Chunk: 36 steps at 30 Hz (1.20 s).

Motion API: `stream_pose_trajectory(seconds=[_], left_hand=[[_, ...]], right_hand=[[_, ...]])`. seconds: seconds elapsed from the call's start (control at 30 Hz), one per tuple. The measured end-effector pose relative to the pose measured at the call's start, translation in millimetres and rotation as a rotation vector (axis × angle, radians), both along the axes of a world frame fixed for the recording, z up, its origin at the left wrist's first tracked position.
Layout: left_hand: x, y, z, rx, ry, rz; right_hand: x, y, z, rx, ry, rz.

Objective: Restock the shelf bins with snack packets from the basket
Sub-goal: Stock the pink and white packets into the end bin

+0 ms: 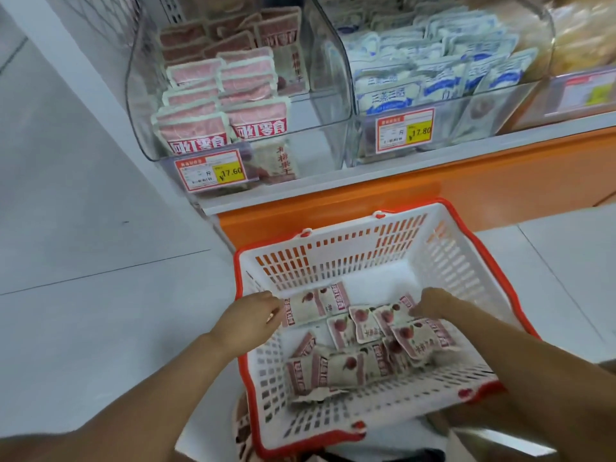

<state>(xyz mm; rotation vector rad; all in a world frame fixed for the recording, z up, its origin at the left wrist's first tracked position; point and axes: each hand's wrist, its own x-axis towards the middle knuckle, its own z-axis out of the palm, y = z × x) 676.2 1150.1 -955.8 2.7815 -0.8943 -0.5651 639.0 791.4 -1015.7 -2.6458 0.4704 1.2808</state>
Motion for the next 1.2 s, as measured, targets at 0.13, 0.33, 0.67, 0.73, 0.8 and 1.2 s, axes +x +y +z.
stream_pose_trajectory(seconds=[0.13, 0.33, 0.67, 0.73, 0.8, 1.2], left_hand=[[1.8, -2.4, -11.2, -0.007, -0.163, 0.013], [3.7, -5.5, -11.6, -0.047, -0.194, 0.047], [2.4, -9.4, -4.8, -0.014, -0.172, 0.052], [2.6, -10.0, -2.2, 0.009, -0.164, 0.046], [3.0, -11.0, 0.1, 0.039, -0.145, 0.04], [25.3, -45.6, 96.1, -0.173, -0.15, 0.135]], right_hand=[[-22.1, -3.3, -13.7, 0.122, 0.155, -0.301], [-23.8, 19.1, -35.5, 0.007, 0.072, -0.293], [-35.0, -4.3, -110.0, -0.142, 0.175, -0.37], [-29.6, 15.4, -60.1, -0.083, 0.078, -0.312], [-28.5, 20.0, -42.0, 0.045, 0.074, -0.324], [25.9, 67.4, 116.9, 0.301, -0.303, -0.005]])
